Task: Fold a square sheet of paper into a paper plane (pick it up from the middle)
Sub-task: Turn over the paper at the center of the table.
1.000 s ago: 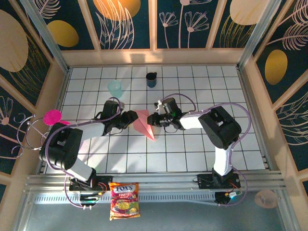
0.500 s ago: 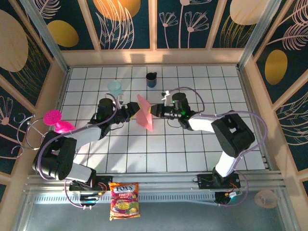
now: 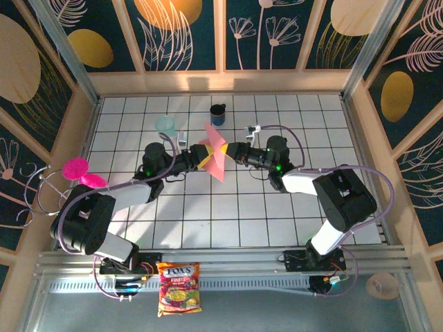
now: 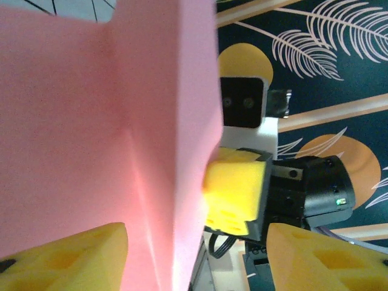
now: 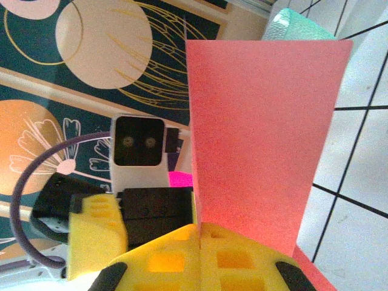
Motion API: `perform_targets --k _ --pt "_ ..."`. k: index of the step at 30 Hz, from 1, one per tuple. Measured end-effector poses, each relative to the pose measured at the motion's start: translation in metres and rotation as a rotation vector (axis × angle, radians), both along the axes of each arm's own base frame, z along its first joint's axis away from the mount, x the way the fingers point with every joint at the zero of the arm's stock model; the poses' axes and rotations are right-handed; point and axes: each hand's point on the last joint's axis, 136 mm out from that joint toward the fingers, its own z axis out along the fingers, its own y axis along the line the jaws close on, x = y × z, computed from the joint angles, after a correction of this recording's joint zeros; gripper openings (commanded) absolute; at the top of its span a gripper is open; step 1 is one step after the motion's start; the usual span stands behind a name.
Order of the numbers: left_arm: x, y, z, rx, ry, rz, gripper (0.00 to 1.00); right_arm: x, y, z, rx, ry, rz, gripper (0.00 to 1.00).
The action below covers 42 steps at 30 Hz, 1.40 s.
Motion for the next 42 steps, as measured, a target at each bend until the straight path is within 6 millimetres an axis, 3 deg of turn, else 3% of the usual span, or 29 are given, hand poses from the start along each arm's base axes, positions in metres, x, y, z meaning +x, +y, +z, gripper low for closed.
perform_targets --k 11,23,27,31,36,42 --pt "-0.01 -0.019 -0.002 0.007 -0.009 -0.074 0.41 -0.006 0.0 0.009 0.05 0.026 0.025 0.01" --pt "-0.007 -0.023 -0.004 0.017 -0.023 -0.089 0.17 -0.007 0.0 0.009 0.051 0.031 0.031 0.05" --pt "-0.006 -0.024 -0.003 0.027 -0.037 -0.092 0.15 -0.006 -0.001 0.008 0.049 0.04 0.028 0.08" --pt "-0.007 -0.025 -0.006 0.039 -0.042 -0.096 0.13 -0.005 -0.002 0.003 0.037 0.061 0.022 0.17" --pt "-0.007 -0.024 -0.008 0.057 -0.051 -0.092 0.12 -0.003 -0.009 -0.002 0.025 0.092 0.003 0.36" --pt "-0.005 -0.021 -0.016 0.13 -0.057 -0.079 0.12 0.005 -0.036 -0.004 -0.027 0.095 -0.091 0.45"
